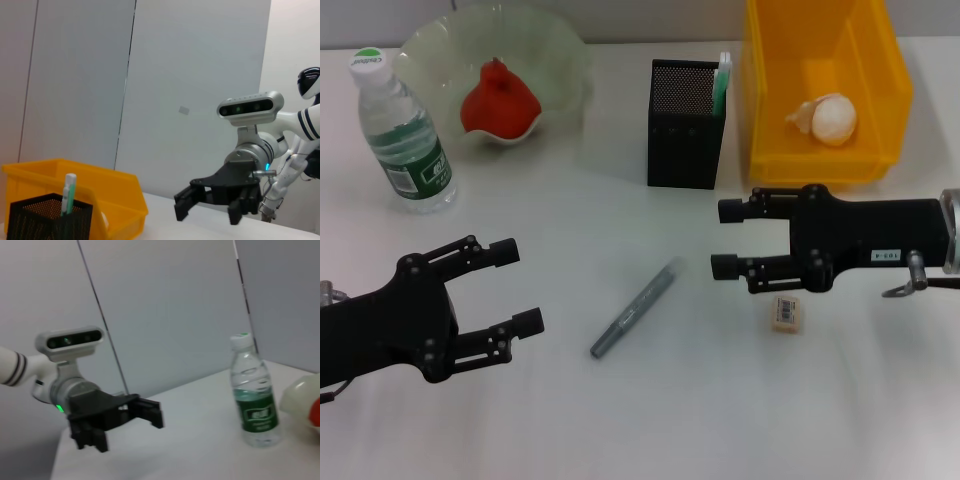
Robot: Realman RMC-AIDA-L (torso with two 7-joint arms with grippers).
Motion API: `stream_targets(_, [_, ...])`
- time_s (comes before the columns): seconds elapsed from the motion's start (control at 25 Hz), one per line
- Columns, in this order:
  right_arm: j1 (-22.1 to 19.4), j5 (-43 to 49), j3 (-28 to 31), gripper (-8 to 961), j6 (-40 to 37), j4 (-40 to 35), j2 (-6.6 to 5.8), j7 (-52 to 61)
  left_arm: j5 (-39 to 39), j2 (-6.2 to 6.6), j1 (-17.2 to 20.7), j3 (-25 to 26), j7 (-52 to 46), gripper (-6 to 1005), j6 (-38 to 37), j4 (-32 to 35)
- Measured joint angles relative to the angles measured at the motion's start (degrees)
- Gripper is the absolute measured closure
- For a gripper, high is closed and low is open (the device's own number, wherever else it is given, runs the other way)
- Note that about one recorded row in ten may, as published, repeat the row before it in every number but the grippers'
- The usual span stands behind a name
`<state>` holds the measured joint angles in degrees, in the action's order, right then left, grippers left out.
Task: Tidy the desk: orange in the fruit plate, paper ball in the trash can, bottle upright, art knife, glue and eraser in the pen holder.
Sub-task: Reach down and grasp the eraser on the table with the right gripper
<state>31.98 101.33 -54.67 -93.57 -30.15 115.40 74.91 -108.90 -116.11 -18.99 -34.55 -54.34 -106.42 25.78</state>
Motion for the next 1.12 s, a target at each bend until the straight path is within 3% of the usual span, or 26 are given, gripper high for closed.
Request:
stream_targets(0.24, [-0.1, 0.0, 0.3, 184, 2.7, -2.1, 0.13, 1.3, -0.4, 0.44, -0.5, -0.2, -1.9, 198, 0.0, 0.9])
stream_targets(0.44, [-1.2, 0.1, 2.2, 184, 3.3, -4.6, 0.96, 0.0, -0.4, 0.45, -0.7, -0.3, -2.1, 198, 0.1, 1.0])
stream_targets(0.64, [-0.9, 4.8, 2.5, 184, 2.8, -8.0, 1.09, 3.3, -0.4, 0.68, -0.8, -0.4, -2.3, 198, 0.1, 1.1])
stream_targets(0.88, [4.8, 19.9, 0.7, 184, 2.6, -10.9, 0.63, 13.9, -1.0, 0.78, -1.1, -0.5, -2.3, 198, 0.7, 1.1])
stream_targets(1.12, [8.0, 27.6, -3.9, 183, 2.1, -13.2, 0.81, 19.7, -1.2, 0.79, -1.3, -0.5, -2.2, 198, 1.2, 1.1])
